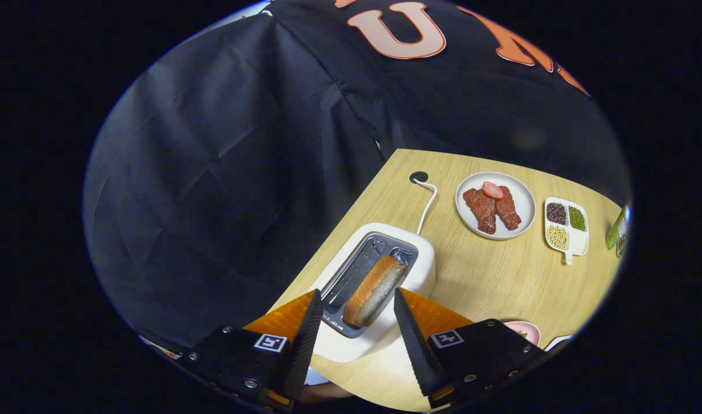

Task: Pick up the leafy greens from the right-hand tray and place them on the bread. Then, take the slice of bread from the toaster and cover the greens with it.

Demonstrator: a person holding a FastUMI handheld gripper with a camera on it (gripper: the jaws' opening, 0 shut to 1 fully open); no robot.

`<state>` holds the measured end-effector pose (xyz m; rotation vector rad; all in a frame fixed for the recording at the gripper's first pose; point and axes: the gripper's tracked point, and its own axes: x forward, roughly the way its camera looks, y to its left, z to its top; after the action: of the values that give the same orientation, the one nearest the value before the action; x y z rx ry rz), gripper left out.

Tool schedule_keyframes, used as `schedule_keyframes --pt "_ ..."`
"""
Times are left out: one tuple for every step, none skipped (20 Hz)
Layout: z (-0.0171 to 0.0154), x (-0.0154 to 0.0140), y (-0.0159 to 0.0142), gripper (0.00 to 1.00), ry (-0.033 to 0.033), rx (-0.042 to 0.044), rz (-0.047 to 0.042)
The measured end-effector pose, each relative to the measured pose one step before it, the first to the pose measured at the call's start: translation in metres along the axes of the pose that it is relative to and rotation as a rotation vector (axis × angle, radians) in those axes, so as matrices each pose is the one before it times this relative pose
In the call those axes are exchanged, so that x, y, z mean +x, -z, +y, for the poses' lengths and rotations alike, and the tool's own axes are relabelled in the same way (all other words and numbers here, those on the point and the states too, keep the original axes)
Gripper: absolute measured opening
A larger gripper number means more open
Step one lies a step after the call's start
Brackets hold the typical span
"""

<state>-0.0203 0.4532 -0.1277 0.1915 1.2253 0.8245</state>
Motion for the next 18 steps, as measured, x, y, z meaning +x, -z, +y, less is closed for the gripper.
schedule_keyframes --pt "0.00085 0.00362 -0.00014 0.73 0.01018 0.00989 0.01626" --pt "-0.00160 0.00583 -0.00196 0.72 0.00987 0.01452 0.00881" --pt "-0.00159 0.00393 -0.00035 0.69 0.00903 0.01505 0.01101" --pt "-0.00258 0.00499 -0.00250 0.67 0.01336 0.01961 0.00308" --pt "-0.00334 0.00300 -0.00089 0.63 0.01368 0.01411 0.00735" --pt "-0.00272 0.00289 0.00033 0.59 0.01433 0.01541 0.00656" --pt "-0.00197 0.00146 0.00025 0.51 0.00906 0.01155 0.00966" --pt "0.00042 0.00099 -0.00043 0.46 -0.00089 0.00697 -0.00011" --pt "-0.00099 0.00392 -0.00130 0.41 0.00064 -0.00270 -0.00302" --pt "-0.00092 0.00035 -0.00110 0.38 0.00518 -0.00646 -0.00660" --pt "-0.00146 -0.00178 0.00099 0.32 0.00748 -0.00815 -0.00547" --pt "-0.00017 -0.00247 -0.00063 0.27 0.00238 -0.01129 -0.01372" --pt "0.00116 -0.00278 -0.00069 0.18 -0.01210 -0.01085 -0.00806" --pt "-0.00024 -0.00336 0.00198 0.15 -0.01232 -0.00708 -0.00593" --pt "-0.00017 -0.00336 -0.00032 0.12 -0.01167 0.00433 -0.00959" --pt "0.00053 -0.00501 0.00031 0.10 -0.01270 0.00293 -0.01220" --pt "-0.00034 -0.00566 -0.00172 0.09 -0.01243 -0.00098 -0.01422" --pt "0.00002 -0.00630 -0.00186 0.09 -0.01165 0.00230 -0.01646"
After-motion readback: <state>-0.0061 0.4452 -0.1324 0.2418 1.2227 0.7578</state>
